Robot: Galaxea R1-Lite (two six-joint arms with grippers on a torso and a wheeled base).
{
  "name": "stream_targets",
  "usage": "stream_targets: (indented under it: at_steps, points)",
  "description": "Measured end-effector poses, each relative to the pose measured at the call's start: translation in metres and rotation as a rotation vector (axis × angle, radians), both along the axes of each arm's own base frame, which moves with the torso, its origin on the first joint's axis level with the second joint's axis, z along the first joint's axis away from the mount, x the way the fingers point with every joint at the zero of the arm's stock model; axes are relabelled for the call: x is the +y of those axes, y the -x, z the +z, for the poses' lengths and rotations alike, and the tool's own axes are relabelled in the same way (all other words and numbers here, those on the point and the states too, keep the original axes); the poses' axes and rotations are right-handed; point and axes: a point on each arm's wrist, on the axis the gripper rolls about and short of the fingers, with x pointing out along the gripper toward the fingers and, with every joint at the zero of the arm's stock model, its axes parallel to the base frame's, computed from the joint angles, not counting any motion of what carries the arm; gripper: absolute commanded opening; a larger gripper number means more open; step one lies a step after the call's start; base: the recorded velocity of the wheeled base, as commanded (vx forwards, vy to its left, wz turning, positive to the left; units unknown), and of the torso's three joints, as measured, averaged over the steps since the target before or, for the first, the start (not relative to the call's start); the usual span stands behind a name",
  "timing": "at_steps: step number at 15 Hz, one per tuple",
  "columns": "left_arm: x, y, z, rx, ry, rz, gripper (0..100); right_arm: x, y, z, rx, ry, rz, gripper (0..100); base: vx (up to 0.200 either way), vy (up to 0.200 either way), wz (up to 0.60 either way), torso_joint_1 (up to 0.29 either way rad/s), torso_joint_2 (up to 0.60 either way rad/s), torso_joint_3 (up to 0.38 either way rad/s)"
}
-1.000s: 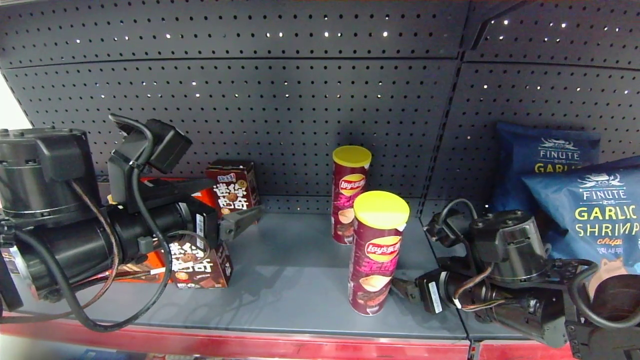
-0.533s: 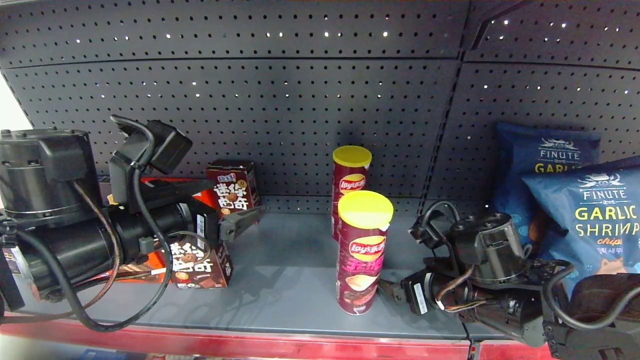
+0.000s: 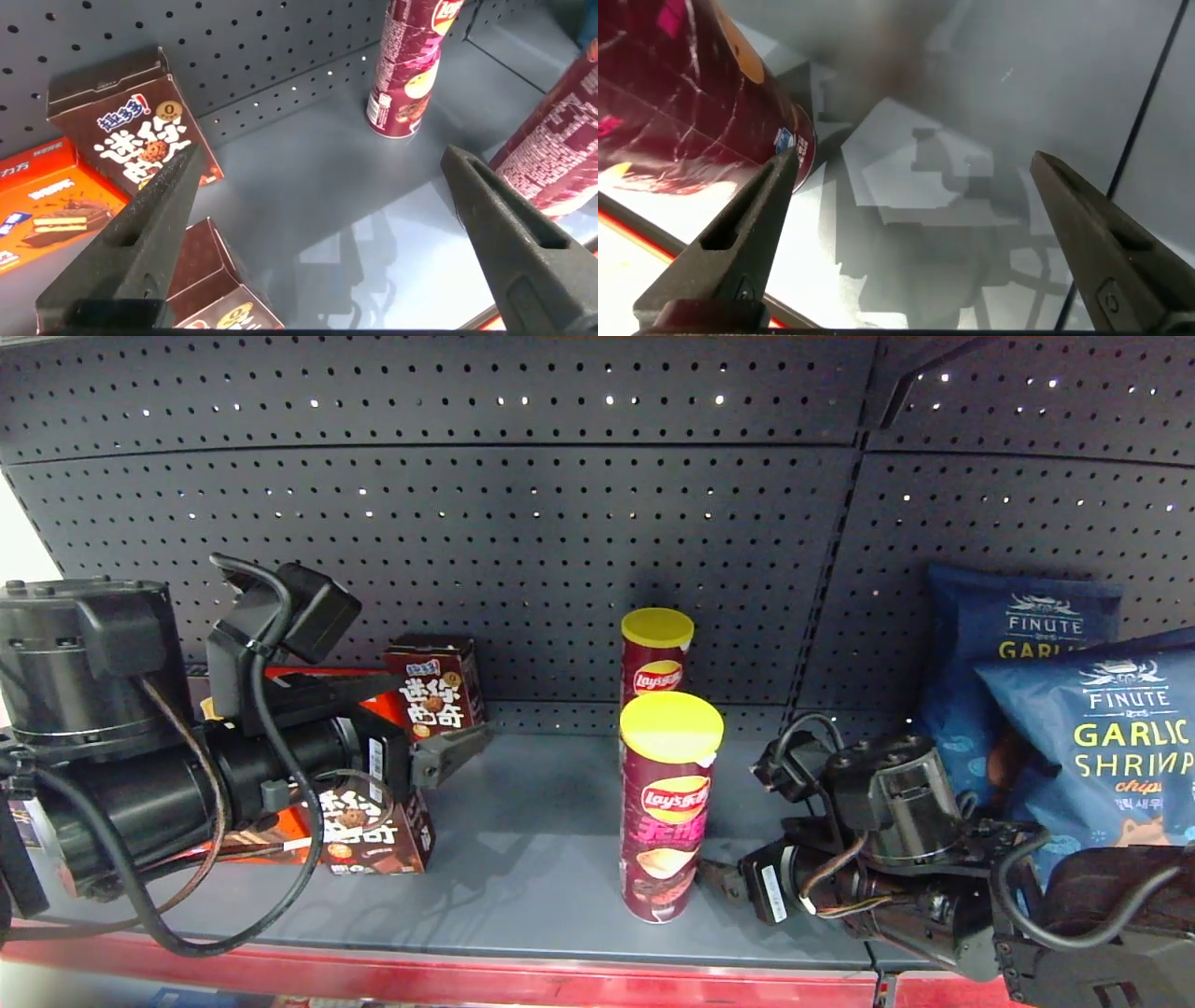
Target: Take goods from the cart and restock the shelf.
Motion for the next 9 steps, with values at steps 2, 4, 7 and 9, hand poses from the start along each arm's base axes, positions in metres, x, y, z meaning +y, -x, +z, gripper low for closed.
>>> stream_targets:
  at_steps: [2,4,7,9]
  points:
    - [0.000,0.000,-0.001,0.002,-0.001,0.000,100,0.002,0.000,-0.001,0.001,0.001,0.004,100,0.000,0.000,0.00,0.000,0.00,0.000]
    - [0.000,0.000,-0.002,0.007,-0.003,0.000,100,0.002,0.000,-0.001,0.003,0.003,0.003,100,0.000,0.000,0.00,0.000,0.00,0.000]
    - [0.000,0.001,-0.002,0.006,-0.003,0.001,100,-0.003,0.002,0.001,0.000,-0.001,-0.008,100,0.000,0.000,0.00,0.000,0.00,0.000]
    - [0.001,0.002,0.000,-0.002,-0.001,0.001,100,-0.009,0.005,0.011,-0.025,-0.023,-0.020,100,0.000,0.000,0.00,0.000,0.00,0.000]
